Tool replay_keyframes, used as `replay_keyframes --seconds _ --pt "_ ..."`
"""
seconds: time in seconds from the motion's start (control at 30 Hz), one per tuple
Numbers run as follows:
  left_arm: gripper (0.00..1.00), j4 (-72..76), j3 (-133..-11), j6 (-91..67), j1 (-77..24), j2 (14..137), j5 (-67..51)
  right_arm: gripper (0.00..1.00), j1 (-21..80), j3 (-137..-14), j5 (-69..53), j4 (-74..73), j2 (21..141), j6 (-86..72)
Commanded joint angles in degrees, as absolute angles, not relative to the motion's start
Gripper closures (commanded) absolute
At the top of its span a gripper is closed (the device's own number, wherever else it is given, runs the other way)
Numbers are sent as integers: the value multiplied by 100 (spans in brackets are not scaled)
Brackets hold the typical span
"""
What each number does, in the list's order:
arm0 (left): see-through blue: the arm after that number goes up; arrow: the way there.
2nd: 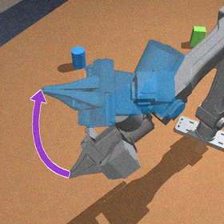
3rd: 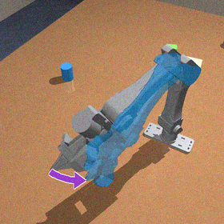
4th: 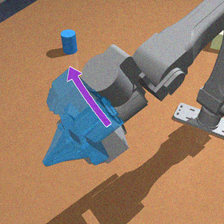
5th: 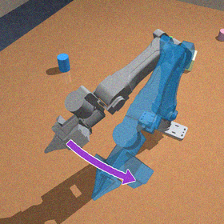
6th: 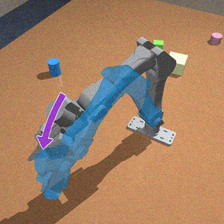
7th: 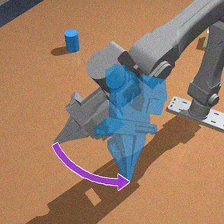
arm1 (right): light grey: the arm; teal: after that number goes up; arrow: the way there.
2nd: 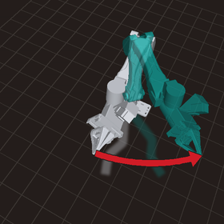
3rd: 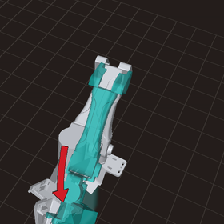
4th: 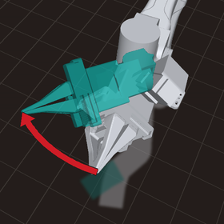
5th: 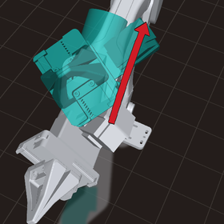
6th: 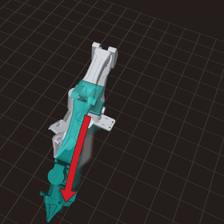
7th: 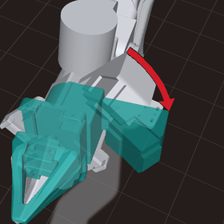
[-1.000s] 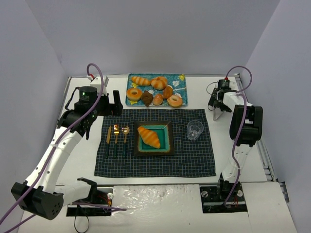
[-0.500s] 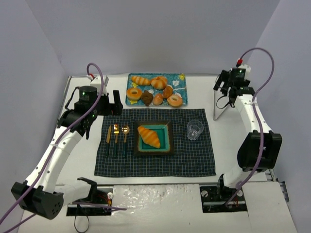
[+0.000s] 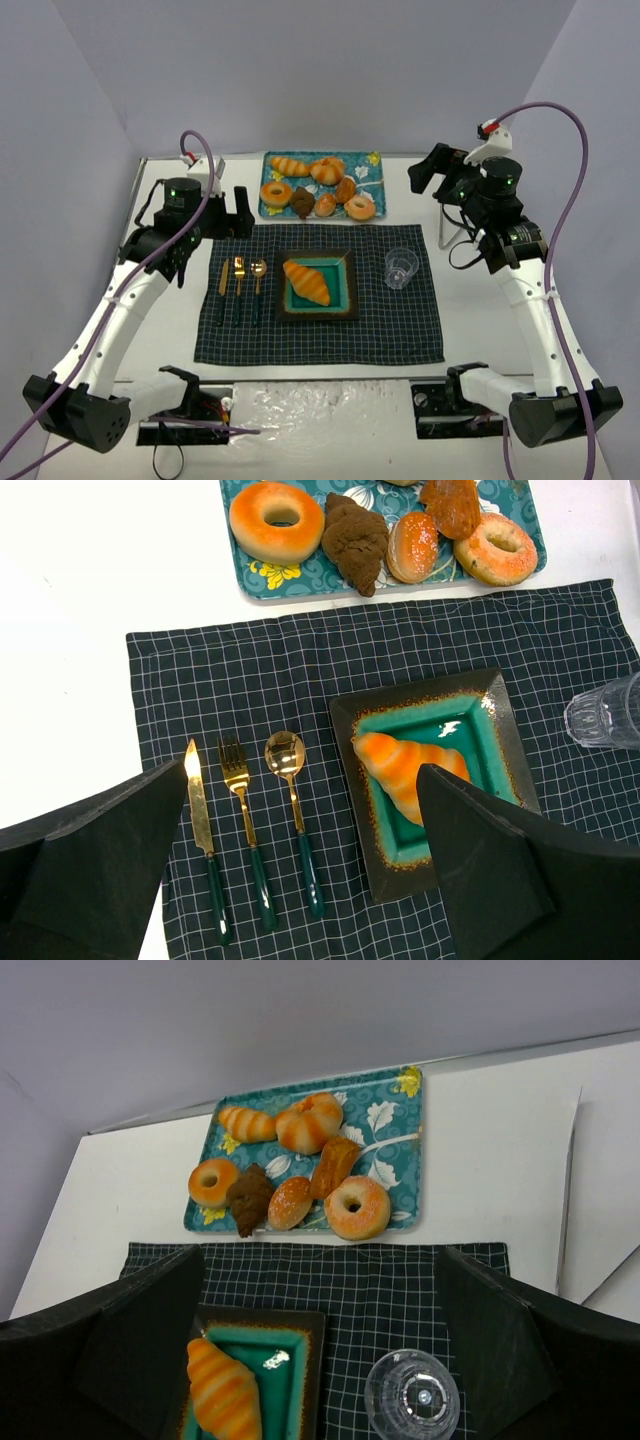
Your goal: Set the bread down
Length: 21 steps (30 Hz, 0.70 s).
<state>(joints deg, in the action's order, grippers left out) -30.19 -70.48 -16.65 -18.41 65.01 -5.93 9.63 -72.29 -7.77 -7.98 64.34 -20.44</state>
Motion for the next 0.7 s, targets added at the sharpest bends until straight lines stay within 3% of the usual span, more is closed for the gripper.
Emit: replay_keyframes --seconds 0.0,0.67 --pt "3 -2638 -7128 -1644 -1881 6399 -589 4 1119 -6988 -1117 -519 6162 -2188" --pt "3 -2619 -7102 -1644 -1875 6342 -589 3 1213 -6899 -1278 -536 6006 -2241"
